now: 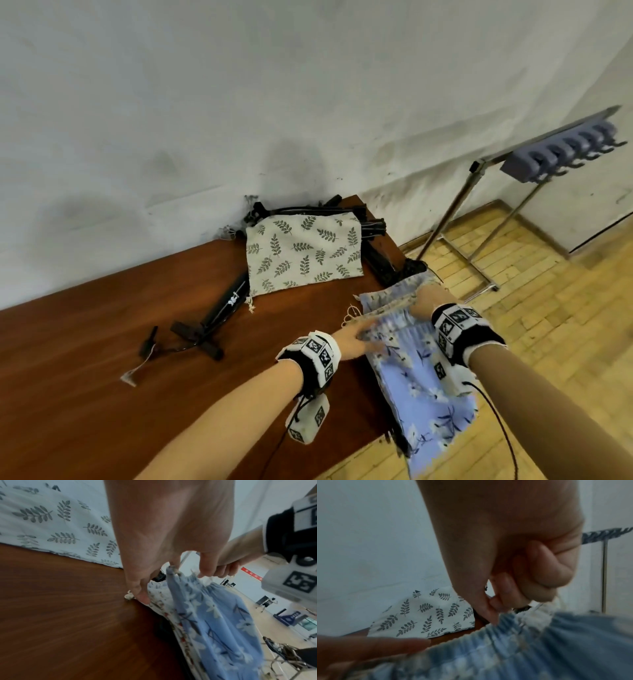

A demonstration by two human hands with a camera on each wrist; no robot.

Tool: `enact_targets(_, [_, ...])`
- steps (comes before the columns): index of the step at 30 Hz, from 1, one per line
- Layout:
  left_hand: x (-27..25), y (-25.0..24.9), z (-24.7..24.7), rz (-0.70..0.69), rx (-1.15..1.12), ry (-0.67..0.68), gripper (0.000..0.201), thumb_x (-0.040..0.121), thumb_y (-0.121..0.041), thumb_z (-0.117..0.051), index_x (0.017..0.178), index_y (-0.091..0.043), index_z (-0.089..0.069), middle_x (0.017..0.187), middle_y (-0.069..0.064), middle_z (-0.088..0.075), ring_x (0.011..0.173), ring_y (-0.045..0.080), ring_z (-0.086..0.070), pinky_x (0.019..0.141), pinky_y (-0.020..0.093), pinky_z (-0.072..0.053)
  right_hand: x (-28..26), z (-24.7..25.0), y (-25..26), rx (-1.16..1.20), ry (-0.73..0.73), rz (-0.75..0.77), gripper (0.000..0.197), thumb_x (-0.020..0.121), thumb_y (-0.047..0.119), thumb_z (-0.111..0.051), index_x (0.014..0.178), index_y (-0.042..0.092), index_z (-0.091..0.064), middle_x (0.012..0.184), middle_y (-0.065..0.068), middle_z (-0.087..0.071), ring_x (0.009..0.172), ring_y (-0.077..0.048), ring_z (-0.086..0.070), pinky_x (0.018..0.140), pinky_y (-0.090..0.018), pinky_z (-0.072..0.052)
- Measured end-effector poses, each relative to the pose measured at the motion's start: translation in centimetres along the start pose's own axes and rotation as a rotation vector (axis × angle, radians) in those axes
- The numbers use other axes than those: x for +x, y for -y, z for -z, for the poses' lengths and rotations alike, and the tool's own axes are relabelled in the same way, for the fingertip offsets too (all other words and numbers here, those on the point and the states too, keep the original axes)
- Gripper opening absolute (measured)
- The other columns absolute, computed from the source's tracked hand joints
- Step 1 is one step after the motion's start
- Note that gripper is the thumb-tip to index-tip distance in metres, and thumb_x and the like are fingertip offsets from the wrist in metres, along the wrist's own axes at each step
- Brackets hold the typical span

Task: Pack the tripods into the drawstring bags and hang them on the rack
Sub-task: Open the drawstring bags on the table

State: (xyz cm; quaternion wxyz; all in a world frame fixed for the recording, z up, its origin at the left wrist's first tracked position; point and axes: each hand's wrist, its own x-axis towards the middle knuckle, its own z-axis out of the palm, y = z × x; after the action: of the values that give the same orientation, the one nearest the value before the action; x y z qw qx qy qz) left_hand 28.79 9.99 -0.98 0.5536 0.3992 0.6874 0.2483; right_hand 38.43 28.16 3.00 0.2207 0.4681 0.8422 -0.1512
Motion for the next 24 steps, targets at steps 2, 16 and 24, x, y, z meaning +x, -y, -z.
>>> enact_targets(2, [0.2, 1.9, 2.4, 0.028, -0.017, -0.126, 0.070, 0.089, -0.048, -0.058, 0.149, -0.032, -0.026, 0.156, 0.006, -0.026, 0.141, 0.025, -0.030, 0.116, 0.039, -0.026, 0.4, -0.9, 1.9, -0.009, -0.035, 0.059, 0.034, 0.087, 0.023, -0.046, 0.059, 0.018, -0.027, 0.057, -0.003, -0.029, 0.047, -0.017, -0.028, 0.044, -0.024, -0.023])
enact_targets(16, [1.6, 7.5, 26.5, -0.025, 0.265, -0.918, 0.033, 0.087, -0.005, -0.055, 0.120, -0.008, -0.051, 0.129, 0.011, -0.048, 0.125, 0.026, -0.042, 0.108, 0.033, -0.030, 4.6, -8.7, 11.1, -0.021, -0.044, -0.081, 0.034, 0.095, 0.047, -0.048, 0.100, 0.016, -0.059, 0.098, -0.003, -0.068, 0.090, -0.023, -0.068, 0.074, -0.035, -0.054])
enact_targets(24, [4.2, 8.5, 27.9, 0.121, 0.294, -0.770, 0.060, 0.091, -0.032, -0.053, 0.143, -0.011, -0.032, 0.148, 0.011, -0.035, 0.139, 0.028, -0.028, 0.111, 0.043, -0.024, 5.8, -10.1, 12.1, 0.035, -0.039, -0.090, 0.013, 0.095, 0.026, -0.049, 0.089, 0.015, -0.053, 0.098, -0.006, -0.065, 0.088, -0.027, -0.065, 0.077, -0.038, -0.054])
